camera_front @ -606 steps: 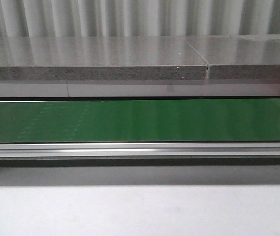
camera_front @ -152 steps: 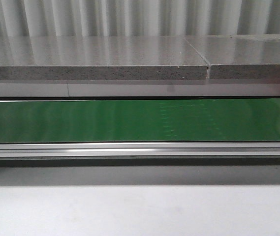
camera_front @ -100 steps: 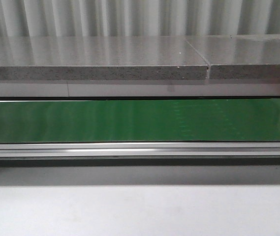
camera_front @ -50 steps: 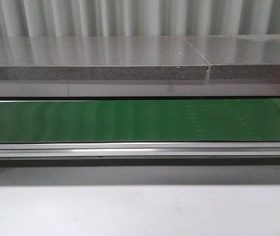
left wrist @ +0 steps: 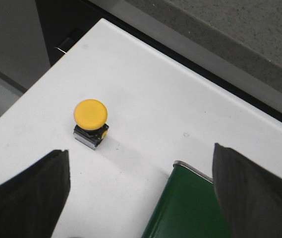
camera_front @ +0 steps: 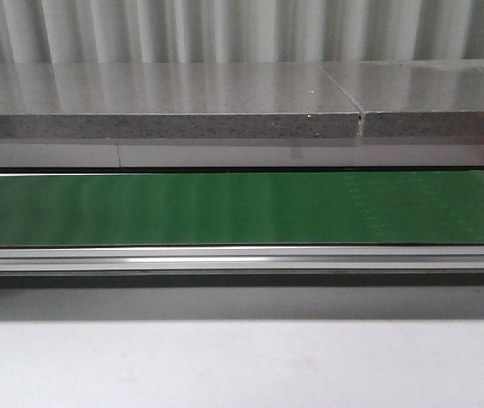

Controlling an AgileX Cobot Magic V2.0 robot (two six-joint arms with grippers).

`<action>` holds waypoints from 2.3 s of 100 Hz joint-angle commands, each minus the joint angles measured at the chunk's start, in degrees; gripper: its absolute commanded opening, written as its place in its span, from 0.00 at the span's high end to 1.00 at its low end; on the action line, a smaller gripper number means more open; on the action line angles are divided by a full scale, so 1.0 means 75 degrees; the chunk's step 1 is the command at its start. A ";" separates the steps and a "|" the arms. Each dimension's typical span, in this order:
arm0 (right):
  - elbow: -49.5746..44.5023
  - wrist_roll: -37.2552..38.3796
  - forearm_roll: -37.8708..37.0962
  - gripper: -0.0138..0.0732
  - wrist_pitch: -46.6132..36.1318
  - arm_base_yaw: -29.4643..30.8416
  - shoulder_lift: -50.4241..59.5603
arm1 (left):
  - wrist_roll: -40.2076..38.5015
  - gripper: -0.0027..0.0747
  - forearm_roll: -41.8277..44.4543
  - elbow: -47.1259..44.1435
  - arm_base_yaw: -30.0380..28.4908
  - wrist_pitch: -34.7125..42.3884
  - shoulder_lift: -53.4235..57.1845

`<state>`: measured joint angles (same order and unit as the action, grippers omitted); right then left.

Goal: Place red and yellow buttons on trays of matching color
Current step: 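Lower the red button onto the belt and open the left gripper, then grasp the last yellow push-button with the left gripper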

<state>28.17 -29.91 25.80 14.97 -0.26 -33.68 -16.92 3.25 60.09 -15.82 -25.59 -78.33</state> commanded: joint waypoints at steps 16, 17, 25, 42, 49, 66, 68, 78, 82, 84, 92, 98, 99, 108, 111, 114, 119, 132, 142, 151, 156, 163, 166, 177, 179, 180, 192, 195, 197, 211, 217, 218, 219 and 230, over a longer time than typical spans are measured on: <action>0.0210 -0.0041 -0.0010 0.92 -0.0480 -0.0011 0.0034 | -0.0008 0.24 0.0079 0.0274 -0.0022 0.0230 -0.0189; 0.0210 -0.0041 -0.0010 0.92 -0.0480 -0.0011 0.0034 | -0.0008 0.24 0.0079 0.0274 -0.0022 0.0216 -0.0212; 0.0210 -0.0041 -0.0010 0.92 -0.0480 -0.0011 0.0034 | -0.0008 0.24 0.0079 0.0274 -0.0022 0.0162 -0.0560; 0.0210 -0.0041 -0.0010 0.92 -0.0480 -0.0011 0.0034 | -0.0008 0.24 0.0143 0.0274 -0.0022 0.0378 -0.1317; 0.0210 -0.0041 -0.0010 0.92 -0.0480 -0.0011 0.0034 | -0.0008 0.24 0.0170 0.0346 -0.0056 0.0451 -0.1610; 0.0210 -0.0041 -0.0010 0.92 -0.0480 -0.0011 0.0034 | -0.0008 0.24 0.0217 0.0751 -0.0218 0.0418 -0.2248; 0.0210 -0.0041 -0.0010 0.92 -0.0480 -0.0011 0.0034 | -0.0008 0.24 0.0217 0.0794 -0.0218 0.0394 -0.2293; 0.0210 -0.0041 -0.0010 0.92 -0.0480 -0.0011 0.0034 | -0.0008 0.24 0.0217 0.1149 -0.0289 0.0347 -0.2610; 0.0210 -0.0041 -0.0010 0.92 -0.0480 -0.0011 0.0034 | -0.0008 0.24 0.0238 0.1257 -0.0324 0.0347 -0.2733; 0.0210 -0.0041 -0.0010 0.92 -0.0480 -0.0011 0.0034 | -0.0008 0.24 0.0238 0.1332 -0.0321 0.0326 -0.2776; 0.0210 -0.0041 -0.0010 0.92 -0.0480 -0.0011 0.0034 | -0.0008 0.24 0.0238 0.1637 -0.0372 0.0206 -0.3011; 0.0210 -0.0041 -0.0010 0.92 -0.0480 -0.0011 0.0034 | -0.0008 0.24 0.0309 0.1861 -0.0421 0.0049 -0.3236; 0.0210 -0.0041 -0.0010 0.92 -0.0474 -0.0011 0.0034 | -0.0008 0.24 0.0310 0.1912 -0.0421 -0.0003 -0.3261; 0.0210 -0.0041 -0.0010 0.92 -0.0467 -0.0011 0.0034 | -0.0008 0.24 0.0430 0.2230 -0.0467 -0.0230 -0.3612; 0.0210 -0.0041 -0.0010 0.92 -0.0467 -0.0011 0.0034 | -0.0008 0.24 0.0430 0.2324 -0.0485 -0.0265 -0.3705; 0.0210 -0.0041 -0.0010 0.92 -0.0459 -0.0011 0.0034 | -0.0008 0.24 0.0430 0.2424 -0.0503 -0.0283 -0.3819; 0.0210 -0.0041 -0.0010 0.92 -0.0459 -0.0011 0.0034 | -0.0008 0.24 0.0430 0.2525 -0.0519 -0.0283 -0.3919; 0.0210 -0.0041 -0.0010 0.92 -0.0444 -0.0011 0.0034 | -0.0008 0.24 0.0490 0.2820 -0.0519 -0.0163 -0.4136; 0.0210 -0.0041 -0.0010 0.92 -0.0444 -0.0011 0.0034 | -0.0008 0.24 0.0711 0.3073 -0.0519 -0.0193 -0.4326; 0.0210 -0.0041 -0.0010 0.92 -0.0444 -0.0011 0.0034 | -0.0008 0.24 0.0828 0.3275 -0.0531 -0.0296 -0.4502; 0.0210 -0.0041 -0.0010 0.92 -0.0444 -0.0011 0.0034 | -0.0008 0.24 0.0828 0.3336 -0.0531 -0.0315 -0.4585; 0.0210 -0.0041 -0.0010 0.92 -0.0436 -0.0011 0.0034 | -0.0008 0.24 0.0828 0.3354 -0.0548 -0.0283 -0.4634; 0.0210 -0.0041 -0.0010 0.92 -0.0425 -0.0011 0.0034 | -0.0008 0.24 0.0828 0.3354 -0.0566 -0.0244 -0.4634; 0.0210 -0.0041 -0.0010 0.92 -0.0339 -0.0011 0.0034 | -0.0008 0.30 0.0828 0.3364 -0.0598 -0.0186 -0.4634; 0.0210 -0.0041 -0.0010 0.92 -0.0330 -0.0011 0.0034 | -0.0008 0.33 0.0828 0.3388 -0.0614 -0.0186 -0.4634; 0.0210 -0.0041 -0.0010 0.92 -0.0325 -0.0011 0.0034 | -0.0008 0.34 0.0828 0.3386 -0.0616 -0.0186 -0.4634; 0.0210 -0.0041 -0.0010 0.92 -0.0325 -0.0011 0.0034 | -0.0026 0.55 0.0828 0.3386 -0.0646 -0.0266 -0.4634; 0.0210 -0.0041 -0.0010 0.92 -0.0325 -0.0011 0.0034 | -0.0026 0.62 0.0828 0.3386 -0.0646 -0.0334 -0.4634; 0.0210 -0.0041 -0.0010 0.92 -0.0325 -0.0011 0.0034 | -0.0026 0.65 0.0828 0.3386 -0.0646 -0.0368 -0.4634; 0.0210 -0.0041 -0.0010 0.92 -0.0325 -0.0011 0.0034 | -0.0026 0.92 0.0828 0.3391 -0.0646 -0.0570 -0.4608; 0.0210 -0.0041 -0.0010 0.92 -0.0325 -0.0011 0.0034 | -0.0026 0.99 0.0759 0.3391 -0.0646 -0.0639 -0.4527; 0.0210 -0.0041 -0.0010 0.92 -0.0325 -0.0011 0.0034 | -0.0026 0.99 0.0755 0.3391 -0.0646 -0.0656 -0.4524; 0.0210 -0.0041 -0.0010 0.92 -0.0325 -0.0011 0.0034 | -0.0026 0.99 0.0740 0.3391 -0.0646 -0.0655 -0.4487; 0.0210 -0.0041 -0.0010 0.92 -0.0325 -0.0011 0.0034 | -0.0026 0.99 0.0646 0.3391 -0.0646 -0.0772 -0.4182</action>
<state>28.17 -29.91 25.67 15.98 -0.26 -33.68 -16.80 8.83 83.83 -20.48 -32.63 -115.39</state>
